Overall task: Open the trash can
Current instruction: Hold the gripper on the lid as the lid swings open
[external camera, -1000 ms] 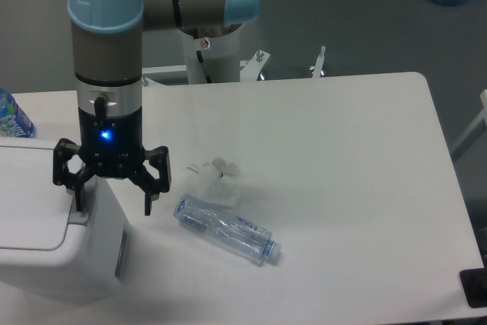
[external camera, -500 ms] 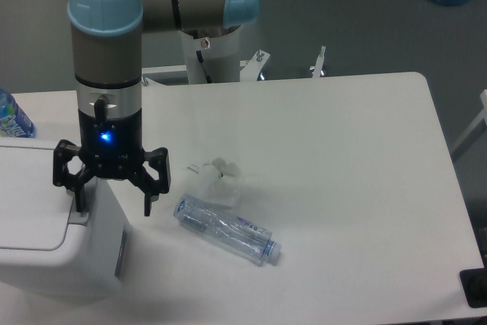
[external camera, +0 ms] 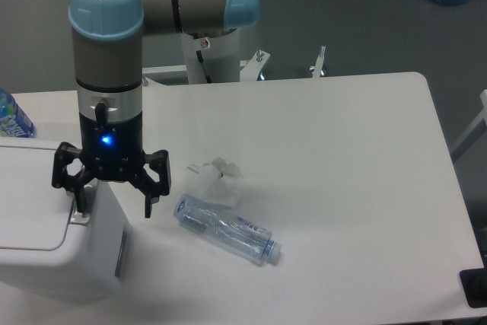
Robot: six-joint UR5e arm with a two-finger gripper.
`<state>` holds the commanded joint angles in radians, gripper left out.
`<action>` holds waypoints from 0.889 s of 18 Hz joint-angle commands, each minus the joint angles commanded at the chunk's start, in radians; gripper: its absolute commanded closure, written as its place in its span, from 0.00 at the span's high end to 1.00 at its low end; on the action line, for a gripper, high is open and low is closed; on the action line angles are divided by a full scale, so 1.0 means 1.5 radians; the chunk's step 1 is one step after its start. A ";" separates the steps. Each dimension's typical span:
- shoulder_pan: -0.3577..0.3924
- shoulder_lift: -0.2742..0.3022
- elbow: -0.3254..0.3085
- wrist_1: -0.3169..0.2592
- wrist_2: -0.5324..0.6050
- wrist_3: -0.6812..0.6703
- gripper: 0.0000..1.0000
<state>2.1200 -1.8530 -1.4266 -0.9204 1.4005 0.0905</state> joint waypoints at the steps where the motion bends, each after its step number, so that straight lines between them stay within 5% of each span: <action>1: 0.000 0.000 0.000 0.000 0.000 0.000 1.00; 10: 0.000 -0.001 0.003 0.000 0.000 0.000 1.00; 16: 0.015 0.004 0.046 0.000 0.000 -0.001 1.00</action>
<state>2.1429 -1.8470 -1.3577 -0.9204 1.4005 0.0890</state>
